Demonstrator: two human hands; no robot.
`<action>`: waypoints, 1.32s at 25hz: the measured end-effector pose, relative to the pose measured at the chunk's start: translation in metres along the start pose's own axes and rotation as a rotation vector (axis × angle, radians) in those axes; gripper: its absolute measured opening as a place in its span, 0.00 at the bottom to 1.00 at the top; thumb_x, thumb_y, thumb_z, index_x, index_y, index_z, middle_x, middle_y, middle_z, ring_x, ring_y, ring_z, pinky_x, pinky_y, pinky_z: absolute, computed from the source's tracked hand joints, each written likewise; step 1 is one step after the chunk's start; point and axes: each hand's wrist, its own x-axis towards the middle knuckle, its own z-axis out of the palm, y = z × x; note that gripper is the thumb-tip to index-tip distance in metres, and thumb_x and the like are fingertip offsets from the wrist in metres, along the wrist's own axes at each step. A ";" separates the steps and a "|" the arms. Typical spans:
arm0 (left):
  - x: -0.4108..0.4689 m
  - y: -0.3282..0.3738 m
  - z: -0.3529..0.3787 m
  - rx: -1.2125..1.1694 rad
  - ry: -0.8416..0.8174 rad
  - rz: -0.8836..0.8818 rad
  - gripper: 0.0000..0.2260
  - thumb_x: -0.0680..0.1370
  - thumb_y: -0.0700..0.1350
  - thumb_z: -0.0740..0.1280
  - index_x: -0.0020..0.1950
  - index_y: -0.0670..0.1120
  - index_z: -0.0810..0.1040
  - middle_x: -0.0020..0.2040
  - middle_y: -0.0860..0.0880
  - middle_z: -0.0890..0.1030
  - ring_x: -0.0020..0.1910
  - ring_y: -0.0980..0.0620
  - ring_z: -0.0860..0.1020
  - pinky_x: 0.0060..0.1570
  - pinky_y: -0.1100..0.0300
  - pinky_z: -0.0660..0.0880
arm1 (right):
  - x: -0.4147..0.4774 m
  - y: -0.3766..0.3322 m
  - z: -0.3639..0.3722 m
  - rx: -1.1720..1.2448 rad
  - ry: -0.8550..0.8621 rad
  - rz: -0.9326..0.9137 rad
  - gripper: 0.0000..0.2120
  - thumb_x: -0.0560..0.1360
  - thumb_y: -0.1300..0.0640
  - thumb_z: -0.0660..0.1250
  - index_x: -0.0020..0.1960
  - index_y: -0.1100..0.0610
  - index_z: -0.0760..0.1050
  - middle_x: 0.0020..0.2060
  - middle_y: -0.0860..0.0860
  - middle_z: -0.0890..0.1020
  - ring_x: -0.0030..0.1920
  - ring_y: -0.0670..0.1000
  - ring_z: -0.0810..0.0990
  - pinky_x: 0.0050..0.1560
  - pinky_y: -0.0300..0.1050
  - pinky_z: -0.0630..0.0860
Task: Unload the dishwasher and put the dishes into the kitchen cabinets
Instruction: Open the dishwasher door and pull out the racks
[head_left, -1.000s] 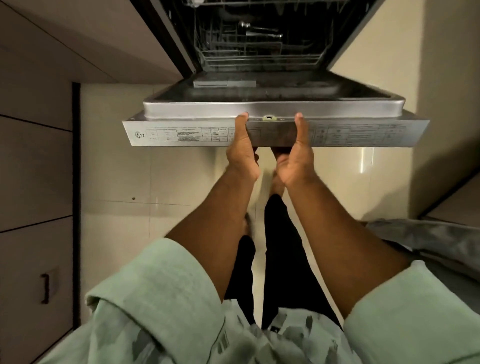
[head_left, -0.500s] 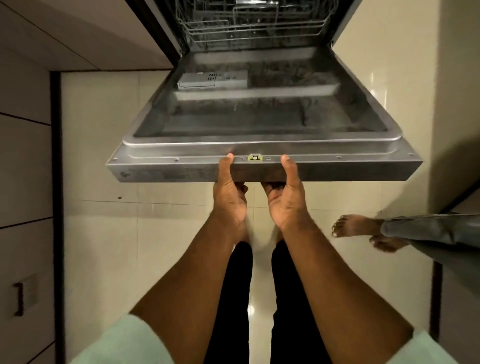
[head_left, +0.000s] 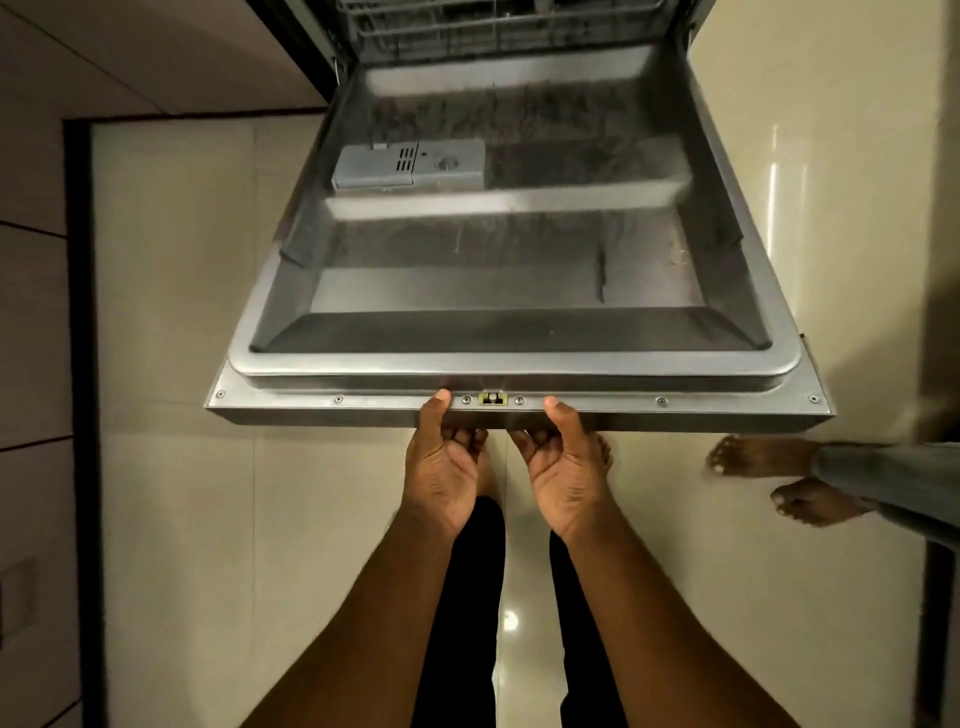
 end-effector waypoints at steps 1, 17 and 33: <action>0.007 -0.007 -0.009 -0.005 0.002 -0.010 0.19 0.71 0.49 0.71 0.60 0.45 0.77 0.55 0.43 0.81 0.56 0.46 0.79 0.61 0.54 0.73 | 0.004 0.005 -0.008 0.003 0.001 0.005 0.08 0.78 0.66 0.61 0.50 0.56 0.75 0.37 0.51 0.85 0.39 0.48 0.85 0.38 0.41 0.81; 0.097 -0.055 -0.061 1.217 0.544 0.174 0.54 0.71 0.58 0.73 0.78 0.37 0.38 0.78 0.36 0.41 0.78 0.40 0.42 0.75 0.51 0.46 | 0.086 0.048 -0.092 -0.947 0.729 0.051 0.66 0.53 0.48 0.86 0.77 0.62 0.48 0.71 0.66 0.64 0.69 0.66 0.66 0.69 0.63 0.65; 0.172 -0.054 -0.068 2.198 -0.287 0.330 0.42 0.78 0.52 0.62 0.79 0.49 0.35 0.78 0.45 0.33 0.77 0.46 0.34 0.76 0.51 0.39 | 0.133 0.055 -0.121 -2.212 0.032 -0.303 0.47 0.73 0.55 0.65 0.79 0.46 0.35 0.76 0.56 0.30 0.75 0.60 0.28 0.77 0.60 0.39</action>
